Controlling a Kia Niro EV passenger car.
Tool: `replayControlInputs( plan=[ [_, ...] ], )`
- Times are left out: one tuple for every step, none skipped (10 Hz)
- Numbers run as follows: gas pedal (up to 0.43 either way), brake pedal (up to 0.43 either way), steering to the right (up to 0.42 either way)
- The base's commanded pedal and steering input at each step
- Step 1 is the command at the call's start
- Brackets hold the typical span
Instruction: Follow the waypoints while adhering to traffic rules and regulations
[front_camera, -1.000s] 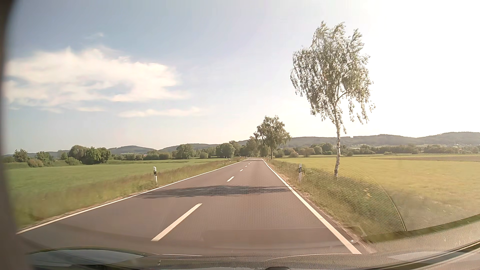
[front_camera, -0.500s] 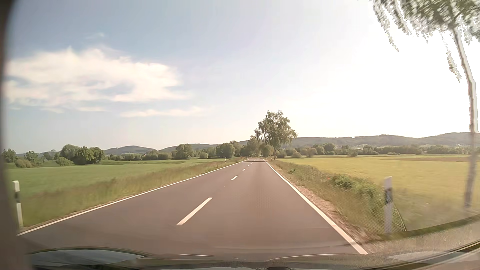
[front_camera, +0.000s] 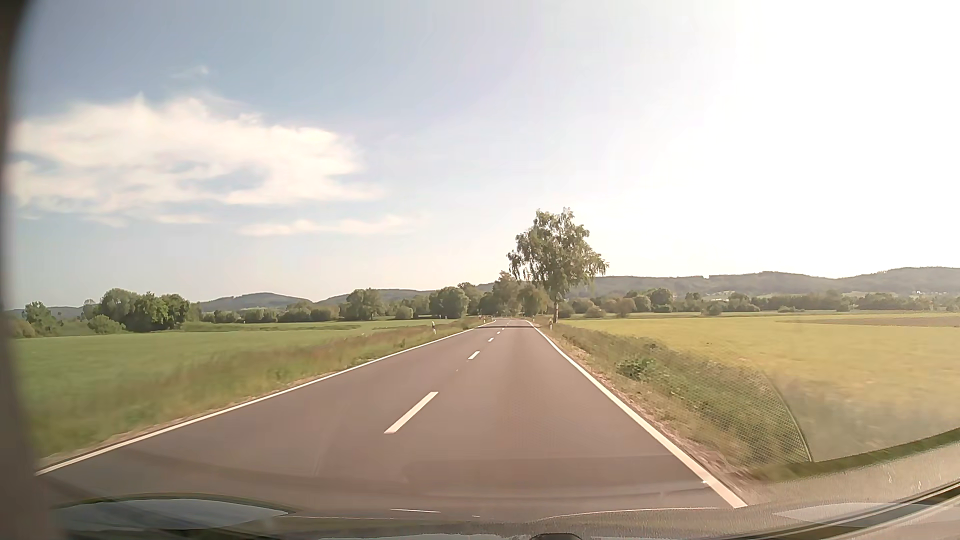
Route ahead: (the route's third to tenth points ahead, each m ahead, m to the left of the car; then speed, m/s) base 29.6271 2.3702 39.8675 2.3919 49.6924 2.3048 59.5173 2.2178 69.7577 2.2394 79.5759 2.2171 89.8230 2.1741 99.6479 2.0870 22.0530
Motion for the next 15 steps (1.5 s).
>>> replayControlInputs(
  plan=[
    [0.197, 0.000, -0.001],
    [0.189, 0.000, -0.001],
    [0.177, 0.000, 0.000],
    [0.169, 0.000, 0.000],
    [0.169, 0.000, 0.000],
    [0.177, 0.000, 0.000],
    [0.177, 0.000, 0.000],
    [0.177, 0.000, 0.000],
    [0.177, 0.000, 0.000],
    [0.177, 0.000, 0.000],
    [0.189, 0.000, -0.001],
    [0.197, 0.000, 0.000],
    [0.197, 0.000, 0.000],
    [0.197, 0.000, 0.000],
    [0.197, 0.000, 0.000]
  ],
)
